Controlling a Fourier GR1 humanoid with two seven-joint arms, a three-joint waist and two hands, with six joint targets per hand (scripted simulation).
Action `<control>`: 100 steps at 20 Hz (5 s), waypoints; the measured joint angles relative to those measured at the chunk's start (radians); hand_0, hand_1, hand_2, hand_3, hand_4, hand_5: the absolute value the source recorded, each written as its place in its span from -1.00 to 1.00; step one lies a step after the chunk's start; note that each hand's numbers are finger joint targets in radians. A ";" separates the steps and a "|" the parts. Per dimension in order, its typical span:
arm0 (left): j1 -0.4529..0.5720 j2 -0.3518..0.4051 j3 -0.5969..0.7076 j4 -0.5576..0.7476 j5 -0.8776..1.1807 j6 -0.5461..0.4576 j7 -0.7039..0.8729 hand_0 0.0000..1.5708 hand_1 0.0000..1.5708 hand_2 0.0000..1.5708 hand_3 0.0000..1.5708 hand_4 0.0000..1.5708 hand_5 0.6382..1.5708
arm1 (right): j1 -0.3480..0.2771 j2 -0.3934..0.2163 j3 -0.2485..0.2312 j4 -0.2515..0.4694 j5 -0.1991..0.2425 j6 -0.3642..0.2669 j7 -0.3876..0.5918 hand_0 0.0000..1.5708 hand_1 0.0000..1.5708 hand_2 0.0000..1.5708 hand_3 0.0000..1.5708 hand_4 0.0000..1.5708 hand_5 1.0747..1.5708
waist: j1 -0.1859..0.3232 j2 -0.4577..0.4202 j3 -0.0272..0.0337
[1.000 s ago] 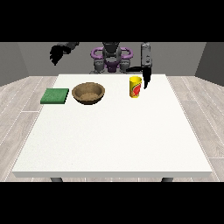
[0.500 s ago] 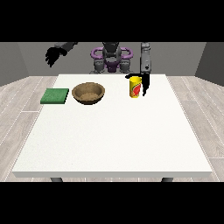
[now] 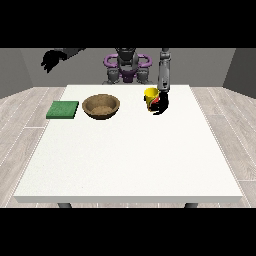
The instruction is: Pick the cup and pour the ball into the bowl, then pick the bowl and place it on the pad
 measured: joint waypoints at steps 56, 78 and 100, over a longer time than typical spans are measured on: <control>-0.503 -0.018 -0.747 -0.125 -1.064 0.012 1.231 0.02 0.02 0.51 0.12 0.65 0.97 | -0.096 -0.097 -0.079 0.524 0.018 0.036 -0.023 -1.00 -1.00 -1.00 -0.86 -0.03 0.94 | 0.159 -0.323 -0.0071; -0.445 0.242 0.111 -0.439 0.094 -0.406 0.884 -1.00 -1.00 -1.00 -1.00 0.30 0.98 | -0.101 0.062 -0.089 0.619 0.061 -0.135 -0.185 -1.00 -1.00 -1.00 -1.00 -0.11 0.98 | 0.400 -0.131 -0.0045; -0.354 0.437 0.226 -0.578 0.308 -0.552 0.948 -1.00 -1.00 -1.00 -1.00 0.30 0.93 | -0.245 0.065 -0.074 0.937 0.101 -0.106 -0.487 -1.00 -1.00 -1.00 -1.00 -0.45 0.90 | 0.380 -0.019 -0.0280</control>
